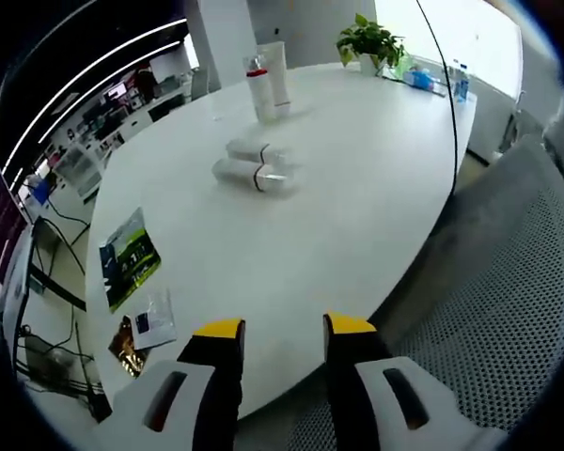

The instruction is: Arrange the skincare products in the storage area until every visible bottle or jar stands upright without overlapping.

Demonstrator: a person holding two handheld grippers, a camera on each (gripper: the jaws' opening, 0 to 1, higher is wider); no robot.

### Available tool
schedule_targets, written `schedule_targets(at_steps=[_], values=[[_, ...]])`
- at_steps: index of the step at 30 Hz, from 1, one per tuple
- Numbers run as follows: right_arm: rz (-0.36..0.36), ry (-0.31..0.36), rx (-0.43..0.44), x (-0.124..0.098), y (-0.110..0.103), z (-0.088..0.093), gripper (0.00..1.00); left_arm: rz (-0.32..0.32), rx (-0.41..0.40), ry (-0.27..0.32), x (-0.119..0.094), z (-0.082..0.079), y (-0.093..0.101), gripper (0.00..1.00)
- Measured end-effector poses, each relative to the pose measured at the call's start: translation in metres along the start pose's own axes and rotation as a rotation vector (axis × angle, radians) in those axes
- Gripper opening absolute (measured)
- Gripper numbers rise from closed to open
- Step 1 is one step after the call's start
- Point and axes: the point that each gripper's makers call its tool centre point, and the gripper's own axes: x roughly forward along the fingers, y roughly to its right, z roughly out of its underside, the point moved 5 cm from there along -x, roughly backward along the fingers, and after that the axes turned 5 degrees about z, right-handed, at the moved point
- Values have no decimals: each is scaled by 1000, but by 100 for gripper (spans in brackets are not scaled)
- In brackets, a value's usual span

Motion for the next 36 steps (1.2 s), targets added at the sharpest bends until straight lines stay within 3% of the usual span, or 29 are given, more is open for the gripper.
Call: schedule_targets(at_steps=[6,10,14,17,21,24,27,30,36], values=[[-36,-28,-43,12,-24,-42,37,7,7,40,-3,-7,1,31],[-58,-39,-51,21,-27,-74,38,15,11,62,-4,-10,2,31],[-16,-40,-63,31,-8,-102,39,25,11,71,-5,-10,3,30],[0,-68,-60,43,10,-108,40,34,12,80,-6,-12,4,30],[14,-214,-48,61,44,-92,40,39,21,90,-6,-13,6,29],[21,-229,-9,71,67,-85,35,37,19,94,-7,-14,5,29],[38,-338,-28,73,84,-55,33,38,19,101,-8,-15,5,29],[-65,-513,-14,70,77,0,41,32,19,108,-8,-16,5,29],[-135,-721,-90,62,73,93,38,27,15,107,-8,-16,4,29]])
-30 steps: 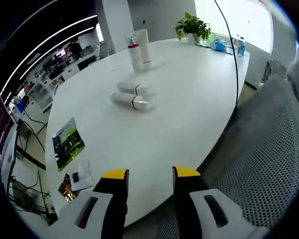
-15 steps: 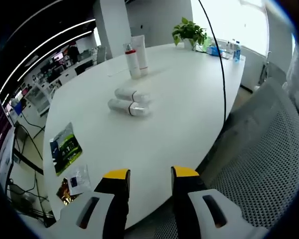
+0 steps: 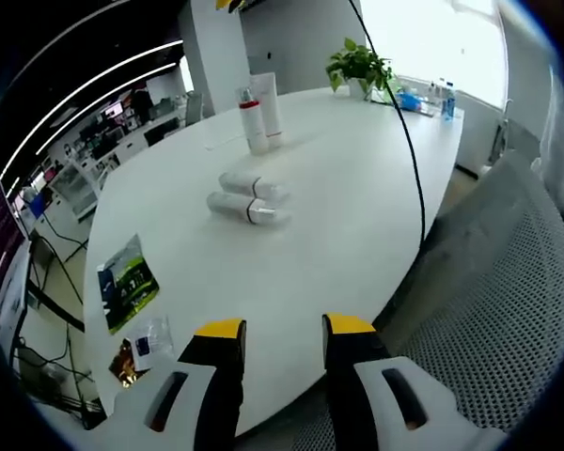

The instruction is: Arrange the skincare products in the storage area until every visible bottle or jar stands upright without overlapping.

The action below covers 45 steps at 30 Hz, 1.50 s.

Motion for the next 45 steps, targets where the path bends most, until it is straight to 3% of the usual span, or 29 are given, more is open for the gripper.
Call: schedule_targets(at_steps=[7,11,16,19,22,28,32,42,45], values=[[-105,-185,-76,44,-19,63,34,-7,-5,-12,0,2,-1,29],[-163,-295,-201,59,-29,90,31,-14,-12,-18,1,3,-3,28],[-177,-321,-251,75,-32,99,22,-17,-18,-27,1,4,-4,28],[-213,-387,-350,85,-31,109,21,-18,-21,-33,1,5,-4,28],[-239,-390,-426,91,-34,109,14,-18,-25,-39,1,6,-4,27],[-265,-429,-528,105,-36,116,11,-13,-30,-52,3,8,-4,27],[-279,-434,-569,111,-36,118,0,-12,-35,-59,3,9,-4,27],[-320,-416,-706,112,-37,118,0,-10,-39,-67,4,10,-4,26],[-320,-422,-689,112,-37,118,0,-10,-40,-71,4,11,-4,26]])
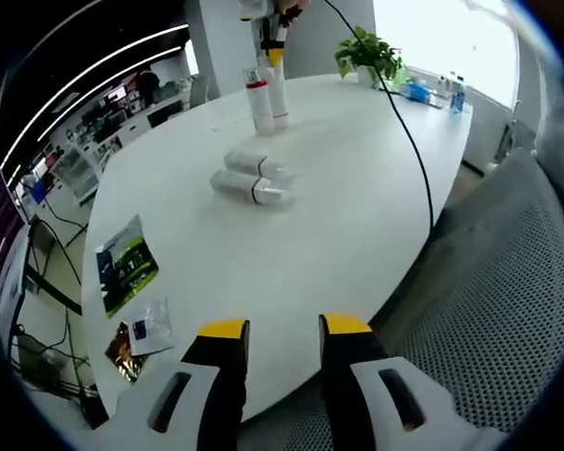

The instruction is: Arrange the skincare products in the storage area until every visible bottle or jar stands upright without overlapping.

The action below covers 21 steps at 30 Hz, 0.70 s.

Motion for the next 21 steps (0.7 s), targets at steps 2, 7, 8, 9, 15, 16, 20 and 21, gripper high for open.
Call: schedule_targets(at_steps=[2,7,8,9,15,16,20,21], values=[[4,-2,-7,1,2,0,0,0,1,0,0,0,0,26],[10,13,-2,1,2,0,0,-1,0,-5,0,0,0,26],[10,11,1,1,3,1,0,-1,-1,-6,0,1,0,26],[11,18,6,1,3,2,0,-1,-1,-6,0,1,0,26],[27,30,23,3,1,2,5,-4,0,-8,0,1,0,26],[27,29,23,3,1,2,9,-4,0,-8,0,1,0,26],[48,31,32,0,-1,1,17,-6,0,-7,0,1,-1,26],[51,34,38,-1,0,0,20,-7,0,-6,0,1,-1,26]])
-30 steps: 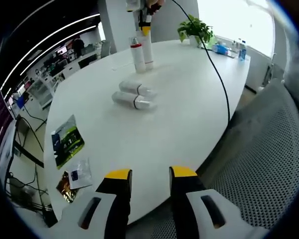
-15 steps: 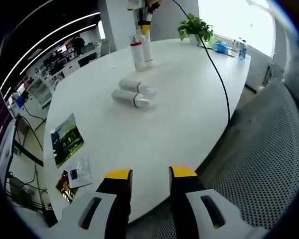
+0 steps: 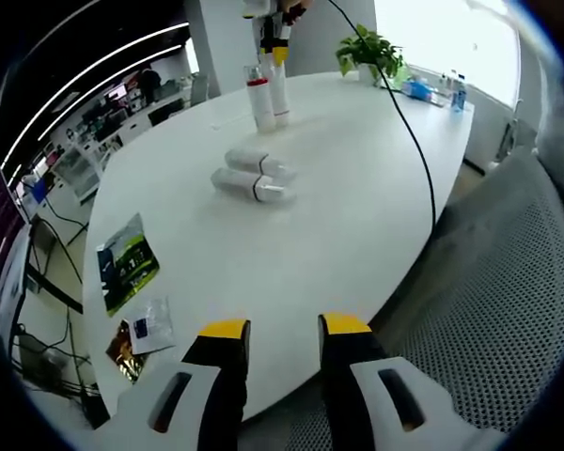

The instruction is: Arrange the skincare products in the storage area until every visible bottle or jar stands upright without overlapping.

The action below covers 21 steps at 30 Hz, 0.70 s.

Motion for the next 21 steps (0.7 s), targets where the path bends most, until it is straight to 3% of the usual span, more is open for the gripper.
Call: schedule_targets(at_steps=[3,5,12,18,21], values=[[38,25,43,-12,2,-7,38,-2,1,2,0,0,0,26],[109,61,5,-25,5,-17,48,-5,1,5,-1,0,-1,26],[196,189,-67,-63,-11,-59,50,-7,6,11,-1,-2,-1,25],[150,241,-138,-63,-48,-97,56,-11,13,13,-2,-2,-1,25],[89,260,-111,-52,-70,-116,54,-14,15,13,-2,-1,-2,25]])
